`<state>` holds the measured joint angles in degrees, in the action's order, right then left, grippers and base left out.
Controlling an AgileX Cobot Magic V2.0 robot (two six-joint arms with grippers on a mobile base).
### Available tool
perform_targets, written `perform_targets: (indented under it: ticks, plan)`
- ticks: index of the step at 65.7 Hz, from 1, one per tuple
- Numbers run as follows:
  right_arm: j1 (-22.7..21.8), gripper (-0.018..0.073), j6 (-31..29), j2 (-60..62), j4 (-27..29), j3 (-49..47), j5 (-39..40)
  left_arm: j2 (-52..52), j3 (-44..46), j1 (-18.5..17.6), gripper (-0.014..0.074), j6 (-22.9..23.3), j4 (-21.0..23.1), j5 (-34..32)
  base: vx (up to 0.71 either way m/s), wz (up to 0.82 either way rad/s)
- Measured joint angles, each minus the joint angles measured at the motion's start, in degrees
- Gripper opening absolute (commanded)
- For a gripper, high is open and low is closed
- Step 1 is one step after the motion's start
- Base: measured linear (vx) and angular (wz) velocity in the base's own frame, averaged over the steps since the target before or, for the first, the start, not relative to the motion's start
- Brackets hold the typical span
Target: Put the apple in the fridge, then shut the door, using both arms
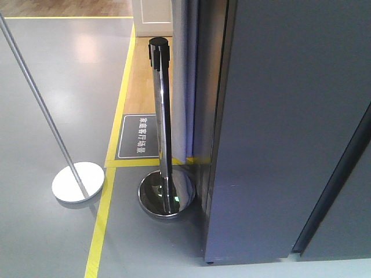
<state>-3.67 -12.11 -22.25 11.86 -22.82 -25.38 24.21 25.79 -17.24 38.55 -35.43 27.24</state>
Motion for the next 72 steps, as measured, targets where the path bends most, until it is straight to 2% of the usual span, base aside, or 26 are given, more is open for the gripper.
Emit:
perform_targets:
  ticks: [52, 61, 72]
  plan:
    - [0.00, -0.0008, 0.04, 0.00, 0.11, 0.60, -0.90, -0.46, -0.31, 0.00, -0.0006, -0.31, -0.74, 0.58, 0.00, 0.00]
    - [0.00, -0.0008, 0.04, 0.00, 0.11, 0.60, -0.90, -4.06, -2.03, 0.00, -0.0006, -5.71, 0.22, 1.40, 0.00, 0.00]
    - [0.00, -0.0008, 0.04, 0.00, 0.12, 0.60, -0.90, -12.99, -8.13, 0.00, -0.0006, -15.80, 7.83, 1.58, 0.00, 0.00]
